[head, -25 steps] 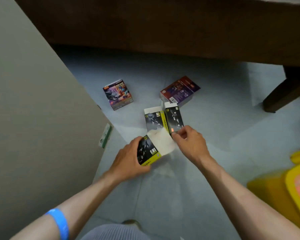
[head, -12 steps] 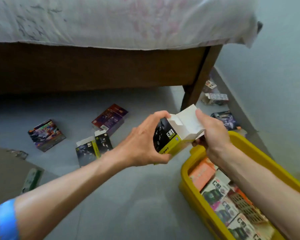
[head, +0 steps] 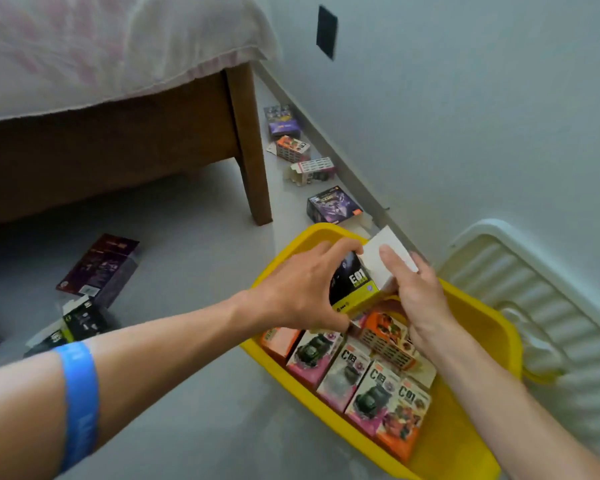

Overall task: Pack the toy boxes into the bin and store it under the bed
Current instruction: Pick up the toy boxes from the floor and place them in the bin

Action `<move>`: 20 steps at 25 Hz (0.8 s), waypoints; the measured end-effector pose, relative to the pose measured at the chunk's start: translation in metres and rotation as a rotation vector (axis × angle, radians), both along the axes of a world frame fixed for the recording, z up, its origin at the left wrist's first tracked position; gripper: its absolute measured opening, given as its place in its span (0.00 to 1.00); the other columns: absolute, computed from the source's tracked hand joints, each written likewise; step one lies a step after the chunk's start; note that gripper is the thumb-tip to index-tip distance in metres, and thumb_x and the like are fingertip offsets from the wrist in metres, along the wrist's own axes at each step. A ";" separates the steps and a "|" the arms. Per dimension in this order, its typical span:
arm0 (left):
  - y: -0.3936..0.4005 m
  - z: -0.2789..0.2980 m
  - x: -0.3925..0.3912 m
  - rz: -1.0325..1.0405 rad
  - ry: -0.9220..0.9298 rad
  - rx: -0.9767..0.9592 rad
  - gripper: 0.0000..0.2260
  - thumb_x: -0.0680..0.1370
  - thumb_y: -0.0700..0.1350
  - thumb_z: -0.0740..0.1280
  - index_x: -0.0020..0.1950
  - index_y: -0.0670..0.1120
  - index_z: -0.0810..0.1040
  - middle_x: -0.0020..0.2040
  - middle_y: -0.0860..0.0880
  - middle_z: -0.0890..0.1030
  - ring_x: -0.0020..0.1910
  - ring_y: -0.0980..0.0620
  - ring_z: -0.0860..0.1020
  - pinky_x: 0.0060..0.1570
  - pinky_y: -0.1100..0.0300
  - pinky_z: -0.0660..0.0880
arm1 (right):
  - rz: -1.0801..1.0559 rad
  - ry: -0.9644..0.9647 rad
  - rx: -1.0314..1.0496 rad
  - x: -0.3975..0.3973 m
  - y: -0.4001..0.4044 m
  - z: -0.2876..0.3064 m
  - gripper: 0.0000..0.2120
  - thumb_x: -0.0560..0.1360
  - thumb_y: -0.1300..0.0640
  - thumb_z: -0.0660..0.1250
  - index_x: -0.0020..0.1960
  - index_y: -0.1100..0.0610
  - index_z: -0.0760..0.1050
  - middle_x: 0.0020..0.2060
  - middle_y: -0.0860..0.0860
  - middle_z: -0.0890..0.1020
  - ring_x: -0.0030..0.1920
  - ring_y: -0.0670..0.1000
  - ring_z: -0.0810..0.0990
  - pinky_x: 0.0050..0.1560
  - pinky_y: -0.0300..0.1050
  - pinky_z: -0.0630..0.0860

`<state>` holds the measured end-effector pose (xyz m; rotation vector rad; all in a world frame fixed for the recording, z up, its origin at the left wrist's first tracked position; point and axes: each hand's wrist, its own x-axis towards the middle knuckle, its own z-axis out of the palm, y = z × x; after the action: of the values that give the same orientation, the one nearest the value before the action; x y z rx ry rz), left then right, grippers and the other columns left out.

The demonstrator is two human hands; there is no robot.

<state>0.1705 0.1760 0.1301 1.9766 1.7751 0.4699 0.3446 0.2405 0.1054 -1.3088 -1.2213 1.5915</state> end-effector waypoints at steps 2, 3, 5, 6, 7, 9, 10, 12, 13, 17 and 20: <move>0.001 -0.007 0.010 -0.046 -0.048 -0.025 0.40 0.61 0.58 0.76 0.68 0.63 0.58 0.54 0.56 0.73 0.48 0.53 0.75 0.44 0.56 0.77 | 0.017 0.097 -0.159 0.017 -0.005 -0.008 0.23 0.70 0.36 0.70 0.55 0.51 0.81 0.44 0.53 0.86 0.39 0.52 0.84 0.34 0.50 0.81; 0.001 -0.010 0.013 -0.037 -0.094 -0.046 0.40 0.61 0.57 0.76 0.67 0.64 0.59 0.53 0.57 0.73 0.49 0.55 0.75 0.44 0.57 0.77 | 0.041 0.214 -0.197 0.022 -0.010 -0.013 0.27 0.69 0.33 0.68 0.57 0.51 0.81 0.47 0.52 0.86 0.42 0.51 0.85 0.35 0.47 0.80; 0.000 -0.016 0.022 0.027 -0.197 -0.107 0.39 0.60 0.57 0.77 0.65 0.65 0.59 0.51 0.60 0.73 0.49 0.57 0.76 0.44 0.56 0.80 | 0.090 0.411 -0.181 0.034 -0.018 -0.022 0.31 0.68 0.30 0.66 0.59 0.51 0.82 0.52 0.52 0.85 0.48 0.50 0.84 0.40 0.44 0.81; 0.000 -0.019 0.026 0.075 -0.250 -0.136 0.38 0.60 0.56 0.77 0.64 0.65 0.60 0.51 0.59 0.75 0.48 0.57 0.77 0.44 0.54 0.81 | 0.106 0.442 -0.151 0.040 -0.020 -0.025 0.31 0.68 0.29 0.66 0.60 0.51 0.81 0.52 0.51 0.85 0.47 0.49 0.83 0.41 0.44 0.80; 0.000 -0.020 0.027 0.107 -0.282 -0.155 0.38 0.60 0.56 0.78 0.63 0.64 0.61 0.50 0.58 0.76 0.47 0.57 0.78 0.44 0.52 0.82 | 0.121 0.449 -0.127 0.044 -0.021 -0.026 0.31 0.69 0.31 0.68 0.60 0.52 0.80 0.50 0.51 0.84 0.45 0.49 0.82 0.40 0.44 0.79; -0.001 -0.024 0.029 0.087 -0.264 -0.153 0.38 0.60 0.56 0.78 0.63 0.64 0.60 0.52 0.58 0.75 0.48 0.56 0.78 0.45 0.54 0.81 | 0.125 0.373 -0.128 0.048 -0.018 -0.027 0.21 0.71 0.39 0.70 0.57 0.52 0.80 0.45 0.51 0.83 0.42 0.49 0.80 0.37 0.45 0.77; -0.001 -0.024 0.030 0.055 -0.230 -0.140 0.39 0.60 0.56 0.78 0.64 0.64 0.60 0.54 0.57 0.74 0.50 0.56 0.77 0.46 0.56 0.80 | 0.109 0.306 -0.149 0.048 -0.016 -0.027 0.16 0.72 0.44 0.71 0.54 0.53 0.80 0.43 0.51 0.83 0.40 0.50 0.79 0.35 0.45 0.76; -0.003 -0.027 0.029 0.030 -0.201 -0.122 0.40 0.62 0.55 0.78 0.67 0.64 0.59 0.57 0.56 0.73 0.53 0.55 0.76 0.50 0.59 0.80 | 0.063 0.186 -0.162 0.043 -0.013 -0.026 0.12 0.73 0.50 0.72 0.52 0.55 0.79 0.40 0.52 0.83 0.36 0.51 0.81 0.31 0.45 0.78; -0.004 -0.028 0.026 0.026 -0.209 -0.124 0.41 0.62 0.55 0.79 0.67 0.63 0.58 0.58 0.56 0.72 0.55 0.54 0.76 0.49 0.60 0.80 | 0.043 0.162 -0.143 0.041 -0.013 -0.025 0.13 0.74 0.51 0.72 0.53 0.57 0.78 0.41 0.53 0.83 0.36 0.51 0.81 0.30 0.45 0.78; 0.001 -0.028 0.013 -0.076 -0.162 -0.116 0.41 0.64 0.53 0.79 0.69 0.65 0.58 0.60 0.57 0.70 0.55 0.55 0.73 0.49 0.64 0.77 | 0.018 0.317 -0.204 0.042 -0.022 -0.032 0.17 0.73 0.49 0.69 0.58 0.57 0.78 0.43 0.53 0.84 0.40 0.50 0.82 0.36 0.48 0.80; 0.000 -0.035 0.012 -0.206 -0.037 -0.115 0.41 0.64 0.54 0.78 0.69 0.65 0.57 0.65 0.58 0.67 0.57 0.55 0.70 0.52 0.64 0.75 | -0.016 0.258 -0.392 0.045 -0.026 -0.046 0.13 0.77 0.55 0.63 0.59 0.56 0.78 0.43 0.56 0.85 0.42 0.55 0.82 0.40 0.53 0.80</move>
<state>0.1824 0.1756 0.0953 2.0287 1.5198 0.3274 0.3894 0.2145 0.0590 -1.2883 -0.7639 1.9862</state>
